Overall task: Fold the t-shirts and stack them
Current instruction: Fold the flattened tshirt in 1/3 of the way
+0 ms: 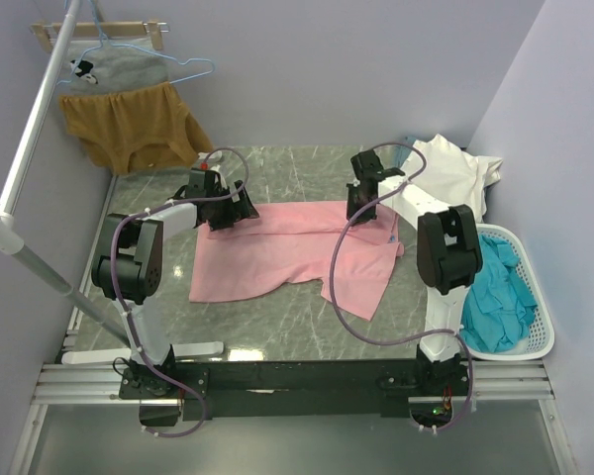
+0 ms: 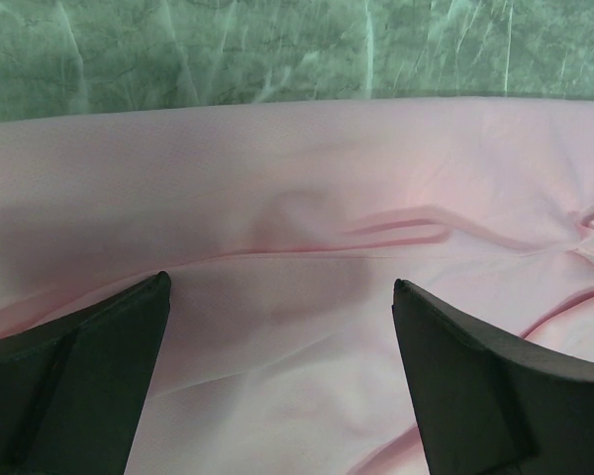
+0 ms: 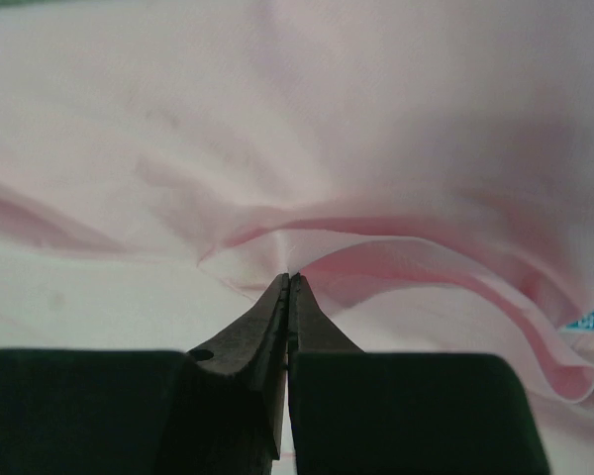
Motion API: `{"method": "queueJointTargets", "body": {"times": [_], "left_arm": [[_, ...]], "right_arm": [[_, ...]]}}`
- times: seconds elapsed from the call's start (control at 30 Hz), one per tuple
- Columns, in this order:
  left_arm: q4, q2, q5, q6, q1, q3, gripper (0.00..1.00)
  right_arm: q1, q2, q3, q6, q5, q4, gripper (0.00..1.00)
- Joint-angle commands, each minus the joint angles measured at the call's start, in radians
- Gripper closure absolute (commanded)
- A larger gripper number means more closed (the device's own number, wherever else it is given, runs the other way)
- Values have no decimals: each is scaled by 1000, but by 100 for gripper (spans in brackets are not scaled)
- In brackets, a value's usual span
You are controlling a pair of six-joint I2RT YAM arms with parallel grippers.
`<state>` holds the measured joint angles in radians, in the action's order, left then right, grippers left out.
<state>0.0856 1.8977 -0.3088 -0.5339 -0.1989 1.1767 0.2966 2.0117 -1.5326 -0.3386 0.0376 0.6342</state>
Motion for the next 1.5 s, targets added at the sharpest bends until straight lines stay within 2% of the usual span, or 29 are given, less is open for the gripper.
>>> {"method": "queueJointTargets", "body": {"times": [0.0,0.1,0.23,0.3,0.33,0.37,0.47,0.57,0.67,0.73,0.9,1.0,1.17,1.47], "left_arm": [[5,-2,7,26,-4,21,1],[13,3,16,29,-4,27,1],[19,14,13,32,-4,43,0],[25,23,8,35,-4,49,0],[29,26,8,35,-4,52,1],[29,29,8,37,-4,52,1],[13,11,10,38,-4,41,1],[2,-27,40,40,-4,32,1],[0,-83,95,55,0,31,1],[5,-103,144,61,4,35,1],[-4,-91,113,64,45,46,1],[-17,-62,80,61,59,46,1],[-18,-37,106,60,76,26,1],[-24,-16,148,69,122,-12,1]], "right_arm": [[56,-128,46,-6,-25,30,97],[99,-174,106,-45,-36,38,97],[134,-209,199,-109,-36,22,91],[144,-215,250,-140,-36,18,81],[154,-217,265,-149,-36,19,68],[159,-235,287,-160,-66,19,44],[168,-289,302,-180,-154,12,29],[155,-379,284,-165,-243,-8,24],[90,-392,247,-143,-266,-22,23],[40,-380,217,-126,-222,-50,24],[-77,-240,132,-94,-133,-80,28],[-105,-153,80,-91,-119,-91,30],[-151,-48,25,-89,-149,-108,30],[-224,-15,2,-62,-194,-114,28]]}}
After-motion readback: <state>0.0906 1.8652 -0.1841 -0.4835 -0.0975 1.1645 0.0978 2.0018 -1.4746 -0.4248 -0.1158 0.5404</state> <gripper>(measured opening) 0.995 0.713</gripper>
